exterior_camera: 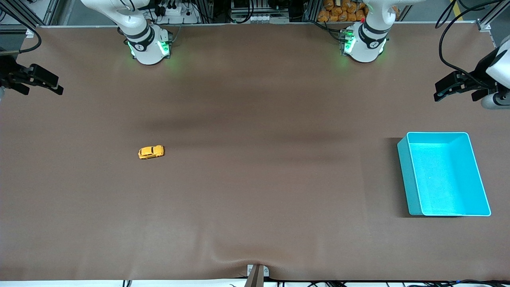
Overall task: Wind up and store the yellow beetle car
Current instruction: 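Reach the right gripper down to the yellow beetle car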
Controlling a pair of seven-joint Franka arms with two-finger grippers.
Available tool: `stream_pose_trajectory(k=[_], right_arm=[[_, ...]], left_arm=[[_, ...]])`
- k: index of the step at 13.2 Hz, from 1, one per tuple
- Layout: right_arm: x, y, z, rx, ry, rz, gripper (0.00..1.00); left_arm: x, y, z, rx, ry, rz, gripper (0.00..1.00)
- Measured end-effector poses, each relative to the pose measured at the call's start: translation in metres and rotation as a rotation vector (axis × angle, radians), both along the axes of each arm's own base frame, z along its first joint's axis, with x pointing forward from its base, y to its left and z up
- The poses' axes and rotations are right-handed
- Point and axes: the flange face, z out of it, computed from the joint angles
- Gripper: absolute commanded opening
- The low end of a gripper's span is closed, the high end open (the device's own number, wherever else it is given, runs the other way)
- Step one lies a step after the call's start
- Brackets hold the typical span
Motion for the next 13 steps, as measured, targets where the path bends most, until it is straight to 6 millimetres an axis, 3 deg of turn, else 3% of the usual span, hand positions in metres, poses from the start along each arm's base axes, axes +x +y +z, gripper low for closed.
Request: stream_pose_trajectory(k=[5, 8, 11, 13], right_arm=[[-0.005, 0.006, -0.003, 0.002, 0.041, 0.015, 1.0], [-0.007, 0.042, -0.011, 0.0, 0.078, 0.11, 1.0], [-0.007, 0.084, -0.043, -0.035, 0.124, 0.244, 1.0], [-0.004, 0.105, -0.083, -0.073, 0.14, 0.373, 1.0]], left_arm=[[0.0, 0.0, 0.0, 0.0, 0.0, 0.0, 1.0], [0.0, -0.001, 0.0, 0.0, 0.0, -0.001, 1.0], [0.0, -0.002, 0.0, 0.0, 0.0, -0.005, 1.0], [0.0, -0.003, 0.0, 0.0, 0.0, -0.006, 1.0]])
